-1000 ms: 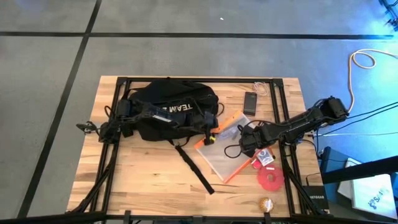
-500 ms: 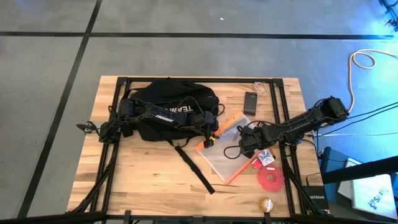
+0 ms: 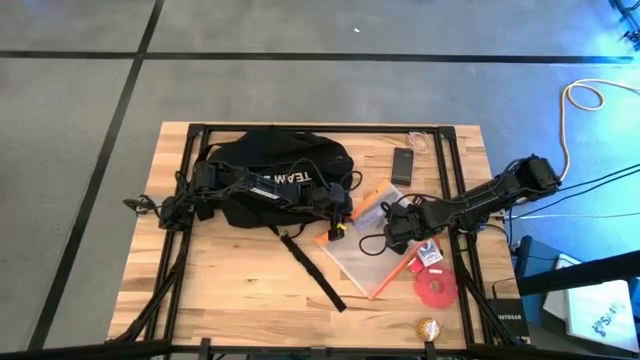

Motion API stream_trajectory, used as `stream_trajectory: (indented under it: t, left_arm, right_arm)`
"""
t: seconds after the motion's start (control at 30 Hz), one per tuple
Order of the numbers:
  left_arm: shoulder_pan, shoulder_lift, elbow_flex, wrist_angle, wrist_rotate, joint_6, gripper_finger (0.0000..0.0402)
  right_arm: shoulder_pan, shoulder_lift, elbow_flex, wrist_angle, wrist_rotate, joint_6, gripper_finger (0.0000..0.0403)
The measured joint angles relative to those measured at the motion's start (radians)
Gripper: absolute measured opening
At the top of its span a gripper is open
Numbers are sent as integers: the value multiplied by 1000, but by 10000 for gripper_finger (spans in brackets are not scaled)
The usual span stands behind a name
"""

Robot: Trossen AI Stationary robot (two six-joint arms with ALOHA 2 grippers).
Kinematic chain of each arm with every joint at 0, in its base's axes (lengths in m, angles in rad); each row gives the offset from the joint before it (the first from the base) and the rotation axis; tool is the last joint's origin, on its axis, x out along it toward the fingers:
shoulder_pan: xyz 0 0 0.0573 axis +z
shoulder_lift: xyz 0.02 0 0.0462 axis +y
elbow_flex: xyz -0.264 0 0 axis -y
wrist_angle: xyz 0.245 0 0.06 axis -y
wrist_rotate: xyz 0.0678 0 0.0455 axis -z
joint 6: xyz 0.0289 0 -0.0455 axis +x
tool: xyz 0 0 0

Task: Unpack backpack
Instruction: Remove the items from the zipper pouch

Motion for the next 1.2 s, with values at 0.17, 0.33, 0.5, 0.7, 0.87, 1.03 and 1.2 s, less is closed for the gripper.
stream_trajectory:
  t: [0.17,0.33,0.5,0.7,0.87,1.03,1.2]
  left_arm:
    - [-4,0,0,0,0,14,1]
    - [-17,-30,-3,-31,-62,49,0]
    - [-49,-91,-3,-46,-268,183,0]
    - [-112,-127,-3,-26,-596,470,0]
    - [-169,-129,-3,64,-957,673,0]
    - [-190,-169,-3,127,-1108,770,0]
    - [-199,-204,-1,132,-1147,719,0]
  right_arm:
    - [1,0,0,-16,66,-49,214]
    - [1,0,0,-37,121,-60,214]
    - [1,0,0,-35,161,-50,214]
    - [1,0,0,-66,265,-52,214]
    - [5,0,15,-164,471,69,214]
    - [36,0,40,-178,637,141,214]
    - [55,0,54,-222,695,217,214]
